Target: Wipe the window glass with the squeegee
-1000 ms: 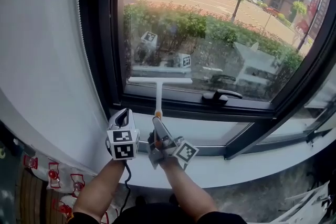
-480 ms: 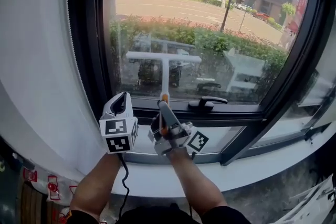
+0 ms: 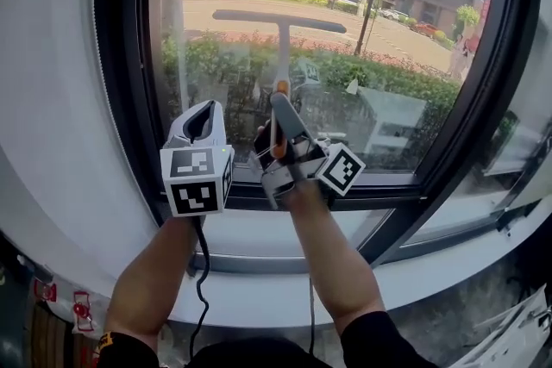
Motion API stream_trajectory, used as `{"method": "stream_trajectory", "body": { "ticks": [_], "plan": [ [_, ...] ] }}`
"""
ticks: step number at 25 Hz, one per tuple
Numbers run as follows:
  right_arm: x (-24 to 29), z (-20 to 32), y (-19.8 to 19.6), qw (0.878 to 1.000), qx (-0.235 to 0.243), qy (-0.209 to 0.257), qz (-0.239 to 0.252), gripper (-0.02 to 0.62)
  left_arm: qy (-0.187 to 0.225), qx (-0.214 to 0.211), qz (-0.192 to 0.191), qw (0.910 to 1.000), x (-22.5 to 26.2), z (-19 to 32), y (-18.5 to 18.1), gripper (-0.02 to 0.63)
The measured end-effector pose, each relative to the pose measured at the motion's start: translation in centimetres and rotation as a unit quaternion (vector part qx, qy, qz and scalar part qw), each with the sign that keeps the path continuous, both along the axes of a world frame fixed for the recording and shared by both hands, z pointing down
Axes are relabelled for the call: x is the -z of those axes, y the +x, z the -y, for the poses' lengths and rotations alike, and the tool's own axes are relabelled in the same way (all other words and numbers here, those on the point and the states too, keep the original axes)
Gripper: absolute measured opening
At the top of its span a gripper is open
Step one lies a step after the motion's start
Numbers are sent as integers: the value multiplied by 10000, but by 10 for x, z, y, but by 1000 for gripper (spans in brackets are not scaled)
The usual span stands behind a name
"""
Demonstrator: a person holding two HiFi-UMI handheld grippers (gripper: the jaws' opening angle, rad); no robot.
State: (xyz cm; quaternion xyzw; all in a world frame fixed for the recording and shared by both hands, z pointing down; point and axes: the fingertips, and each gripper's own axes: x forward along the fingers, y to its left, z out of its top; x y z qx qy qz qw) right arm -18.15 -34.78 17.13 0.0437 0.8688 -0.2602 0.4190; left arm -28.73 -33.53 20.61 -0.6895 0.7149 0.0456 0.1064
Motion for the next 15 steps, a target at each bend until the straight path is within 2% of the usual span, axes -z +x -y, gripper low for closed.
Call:
{"method": "stream_trajectory", "body": {
  "ticks": [7,15],
  "plan": [
    [49,13,12,9997,-7,223,126,44,102,33,7,9999,28,13,9,17],
    [22,12,10,10000,12,64,18,44,-27,20,-97,9999,7,14,11,18]
  ]
}}
